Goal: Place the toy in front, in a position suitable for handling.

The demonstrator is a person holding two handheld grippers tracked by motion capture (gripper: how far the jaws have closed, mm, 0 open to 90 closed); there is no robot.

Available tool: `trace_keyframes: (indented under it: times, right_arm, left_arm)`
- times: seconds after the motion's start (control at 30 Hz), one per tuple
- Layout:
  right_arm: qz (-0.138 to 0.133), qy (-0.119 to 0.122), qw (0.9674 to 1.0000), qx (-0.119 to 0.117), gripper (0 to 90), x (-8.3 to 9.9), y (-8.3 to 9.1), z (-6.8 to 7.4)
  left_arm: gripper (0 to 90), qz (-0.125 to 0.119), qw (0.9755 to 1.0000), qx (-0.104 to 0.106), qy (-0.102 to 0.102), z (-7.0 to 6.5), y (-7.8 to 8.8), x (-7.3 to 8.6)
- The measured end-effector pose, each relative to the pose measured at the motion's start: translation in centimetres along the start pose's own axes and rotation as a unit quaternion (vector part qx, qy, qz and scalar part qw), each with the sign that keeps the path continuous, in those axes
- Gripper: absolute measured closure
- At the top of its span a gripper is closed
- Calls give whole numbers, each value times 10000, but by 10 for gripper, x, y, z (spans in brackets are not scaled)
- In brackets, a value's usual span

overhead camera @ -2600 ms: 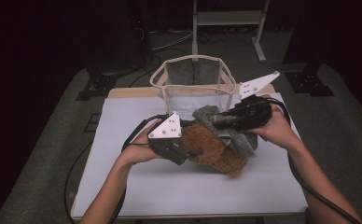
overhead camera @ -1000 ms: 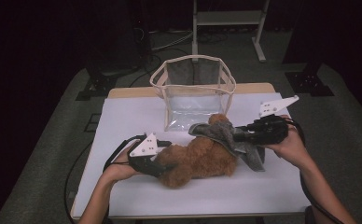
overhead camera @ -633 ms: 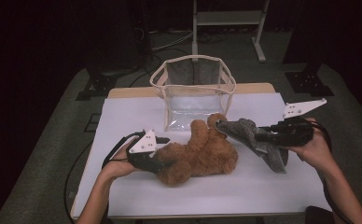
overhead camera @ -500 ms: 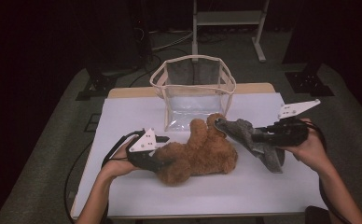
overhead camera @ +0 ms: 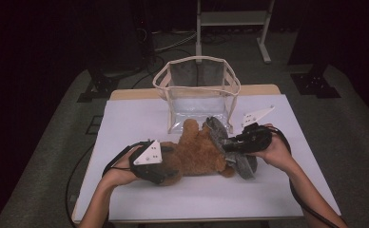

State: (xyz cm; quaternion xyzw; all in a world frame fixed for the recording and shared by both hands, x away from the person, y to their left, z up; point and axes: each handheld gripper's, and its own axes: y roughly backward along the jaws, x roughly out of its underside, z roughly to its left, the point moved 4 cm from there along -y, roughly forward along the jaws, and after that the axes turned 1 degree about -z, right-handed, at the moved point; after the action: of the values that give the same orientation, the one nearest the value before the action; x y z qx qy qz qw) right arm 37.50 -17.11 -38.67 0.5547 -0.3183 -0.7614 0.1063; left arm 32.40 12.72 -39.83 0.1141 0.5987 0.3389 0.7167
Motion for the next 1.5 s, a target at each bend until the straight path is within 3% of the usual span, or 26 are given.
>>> trace_keyframes:
  times: [0.27,0.37,0.53,0.67,0.77,0.83,1.0,1.17,1.23,1.37,1.5]
  right_arm:
    - [-43,306,9979,-572,699,-14,-21,36]
    - [-27,487,9973,-546,697,-19,-23,45]
    - [-245,205,9994,-134,696,-14,-4,19]
    - [-324,-124,9994,27,697,-1,-2,-3]
    - [-414,-336,9986,-27,697,5,-6,-12]
    - [-441,-366,9983,-99,697,5,-11,-13]
    - [-335,-256,9989,-222,701,0,-21,-4]
    - [-251,102,9978,-598,702,-10,-26,27]
    - [-172,269,9982,-517,701,-14,-27,35]
    - [-263,61,9986,-447,701,-13,-23,22]
    - [-297,-73,9988,-388,699,-7,-23,13]
  left_arm:
    - [280,395,9982,-440,116,23,-1,14]
    - [279,366,9984,-392,192,29,-1,15]
    - [279,209,9995,-250,17,22,-2,2]
    - [278,49,9998,-86,-166,12,-8,-12]
    - [270,-31,9995,33,-299,4,-16,-22]
    - [258,12,9994,38,-357,4,-23,-26]
    - [248,-10,9996,-8,-276,7,-30,-29]
    - [244,-30,9997,-33,-261,9,-28,-28]
    - [239,-26,9996,-46,-279,8,-27,-28]
    - [215,-127,9994,-11,-326,4,-28,-34]
    - [163,-37,9992,14,-392,2,-38,-37]
